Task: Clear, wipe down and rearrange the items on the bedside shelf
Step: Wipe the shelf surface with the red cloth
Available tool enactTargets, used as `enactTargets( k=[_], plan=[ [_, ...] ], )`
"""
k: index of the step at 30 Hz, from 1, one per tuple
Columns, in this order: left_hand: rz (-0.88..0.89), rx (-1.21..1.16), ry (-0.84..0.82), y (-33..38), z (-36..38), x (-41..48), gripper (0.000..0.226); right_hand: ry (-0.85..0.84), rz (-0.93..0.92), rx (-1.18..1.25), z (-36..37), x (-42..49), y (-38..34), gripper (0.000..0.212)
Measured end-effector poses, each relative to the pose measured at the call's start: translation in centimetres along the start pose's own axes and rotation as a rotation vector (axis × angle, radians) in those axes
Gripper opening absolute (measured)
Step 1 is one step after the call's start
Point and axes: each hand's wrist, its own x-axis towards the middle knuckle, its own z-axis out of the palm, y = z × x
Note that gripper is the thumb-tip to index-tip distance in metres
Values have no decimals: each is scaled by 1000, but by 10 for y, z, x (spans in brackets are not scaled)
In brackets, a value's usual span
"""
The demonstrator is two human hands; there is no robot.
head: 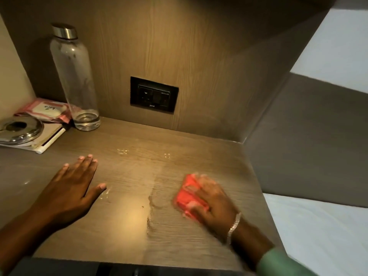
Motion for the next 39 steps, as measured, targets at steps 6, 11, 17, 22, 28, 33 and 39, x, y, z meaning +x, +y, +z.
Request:
enactTargets(
  k=[6,11,17,22,28,33,39],
  plan=[
    [-8,-13,10,0,0,-1,86,53,595,-28,-47,53,135,50],
    [-5,-40,-20,4,-6,-3,84,47,638,-74,-25,118,82,44],
    [-21,-86,46,4,0,-3,79,18,367,144,45,177,-94,55],
    [-101,-360,177,4,-8,-5,63,-144,61,400,56,197,-191,48],
    [-39,-336,329,17,-19,14,60,47,244,422,20,133,-125,52],
    [13,-17,101,61,-10,68,67,-101,443,75,27,84,-80,67],
    [40,-11,76,74,-18,78,52,-109,474,-19,30,84,-79,68]
  ],
)
